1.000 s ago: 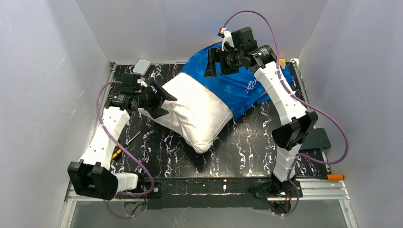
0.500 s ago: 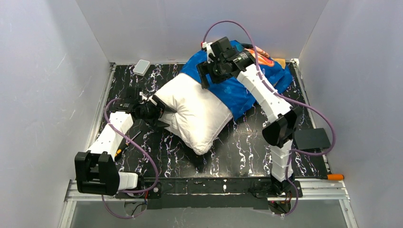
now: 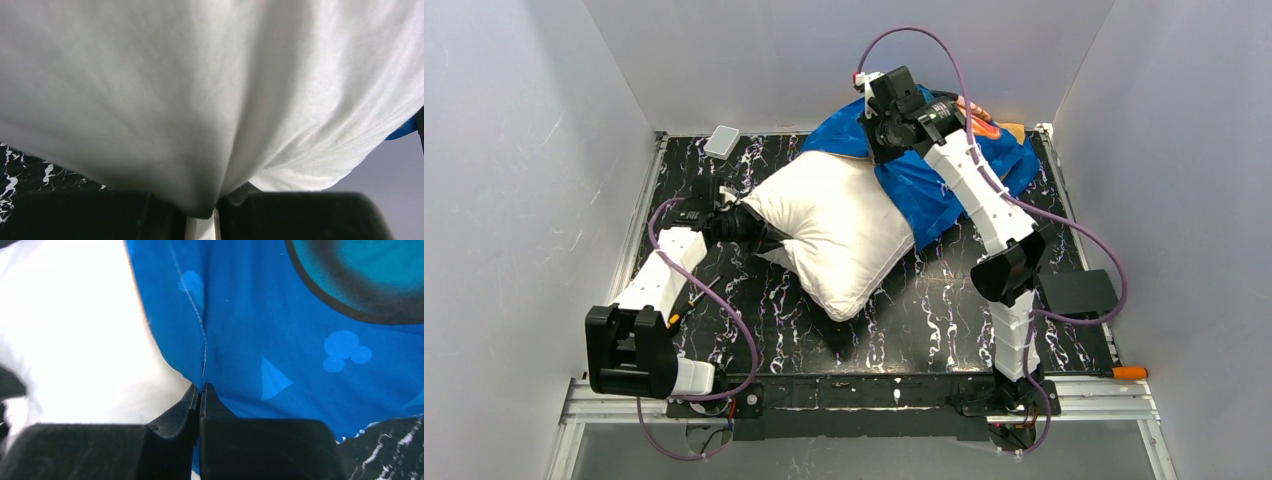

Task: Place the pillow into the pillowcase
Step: Stuff the pillow into the pillowcase.

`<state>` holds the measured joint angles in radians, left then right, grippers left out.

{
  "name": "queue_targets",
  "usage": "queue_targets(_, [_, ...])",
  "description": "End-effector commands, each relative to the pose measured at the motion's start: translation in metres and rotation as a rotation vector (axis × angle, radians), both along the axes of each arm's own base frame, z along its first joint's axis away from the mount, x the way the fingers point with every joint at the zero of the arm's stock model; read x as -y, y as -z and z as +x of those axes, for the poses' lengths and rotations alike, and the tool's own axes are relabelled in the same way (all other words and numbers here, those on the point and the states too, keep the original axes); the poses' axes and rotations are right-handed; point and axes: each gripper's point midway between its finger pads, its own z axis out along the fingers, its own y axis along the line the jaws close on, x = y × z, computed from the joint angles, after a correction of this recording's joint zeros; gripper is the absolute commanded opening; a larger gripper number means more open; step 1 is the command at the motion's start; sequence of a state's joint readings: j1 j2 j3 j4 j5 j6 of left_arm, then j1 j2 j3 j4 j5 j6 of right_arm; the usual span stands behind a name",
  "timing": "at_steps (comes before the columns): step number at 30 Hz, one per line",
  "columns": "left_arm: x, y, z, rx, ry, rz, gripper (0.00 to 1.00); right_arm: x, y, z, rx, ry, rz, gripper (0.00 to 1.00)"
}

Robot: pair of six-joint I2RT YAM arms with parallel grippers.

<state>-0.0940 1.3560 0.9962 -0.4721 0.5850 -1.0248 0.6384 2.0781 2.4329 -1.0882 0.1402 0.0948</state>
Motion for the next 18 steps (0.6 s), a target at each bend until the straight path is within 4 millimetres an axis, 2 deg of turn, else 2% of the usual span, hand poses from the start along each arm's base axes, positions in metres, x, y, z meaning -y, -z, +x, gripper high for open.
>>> queue_targets(1, [0.003,-0.033,0.02,0.115,-0.003,-0.017,0.07,-0.025,-0.071,-0.03,0.046,-0.154,0.283,0.03])
queue_targets(3, [0.007,-0.043,0.029,0.142,-0.001,-0.022,0.02,-0.044,-0.079,-0.047,-0.022,-0.229,0.403,0.01])
queue_targets(6, [0.021,-0.06,0.044,0.176,0.02,-0.046,0.0,-0.068,-0.086,-0.066,-0.126,-0.326,0.541,0.01])
queue_targets(14, [0.072,-0.097,0.084,0.258,0.083,-0.085,0.0,-0.112,-0.163,-0.09,-0.215,-0.505,0.908,0.01])
queue_targets(18, [0.101,-0.106,0.091,0.274,0.123,-0.109,0.0,-0.129,-0.181,-0.103,-0.254,-0.566,0.986,0.01])
